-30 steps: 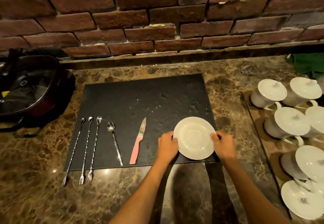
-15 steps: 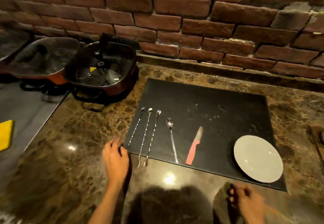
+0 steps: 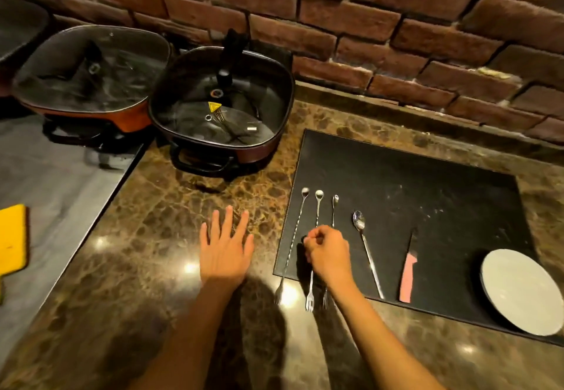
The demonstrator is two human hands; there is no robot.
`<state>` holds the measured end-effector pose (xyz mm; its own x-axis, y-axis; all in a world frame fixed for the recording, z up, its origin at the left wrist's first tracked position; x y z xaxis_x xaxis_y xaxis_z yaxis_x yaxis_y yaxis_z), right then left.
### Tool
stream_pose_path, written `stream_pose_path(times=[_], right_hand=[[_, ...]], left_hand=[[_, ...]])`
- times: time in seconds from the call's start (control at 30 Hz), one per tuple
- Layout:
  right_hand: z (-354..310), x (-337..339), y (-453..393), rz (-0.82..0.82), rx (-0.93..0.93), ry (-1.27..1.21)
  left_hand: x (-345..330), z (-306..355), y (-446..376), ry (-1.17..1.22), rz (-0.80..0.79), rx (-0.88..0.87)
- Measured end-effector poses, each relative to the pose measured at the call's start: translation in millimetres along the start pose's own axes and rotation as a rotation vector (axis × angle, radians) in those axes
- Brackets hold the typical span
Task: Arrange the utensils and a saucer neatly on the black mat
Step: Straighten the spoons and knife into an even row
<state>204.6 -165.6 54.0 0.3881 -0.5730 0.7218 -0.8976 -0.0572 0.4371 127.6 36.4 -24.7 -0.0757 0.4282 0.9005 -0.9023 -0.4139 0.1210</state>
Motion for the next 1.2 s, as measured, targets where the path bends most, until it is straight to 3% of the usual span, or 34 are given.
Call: stream_pose_path(times=[0.17,0.33,1.2], right_hand=[[-19,-21,-23,0.092,-0.039,0.228],[-28,-31,-31,0.141,-0.014,0.392],[-44,-24,-87,0.183,0.010,0.309]], left_hand=[[-5,-4,-1,-0.009,0.096,-0.092],[-8,-5,-3,0.017,0.073,-0.058],[-5,-3,-2,0.007,0.038,-0.051]])
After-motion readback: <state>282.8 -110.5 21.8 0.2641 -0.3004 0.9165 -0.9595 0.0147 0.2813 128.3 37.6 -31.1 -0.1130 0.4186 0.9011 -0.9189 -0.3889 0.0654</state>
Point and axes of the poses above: each hand's wrist, its own y-axis away from the middle knuckle, its own x-axis out of the back of the hand, z = x × y, the point moved 5 cm from there along -y, towards the middle knuckle, and after that the axes turned 14 degrees about y, right-handed, at the moved point
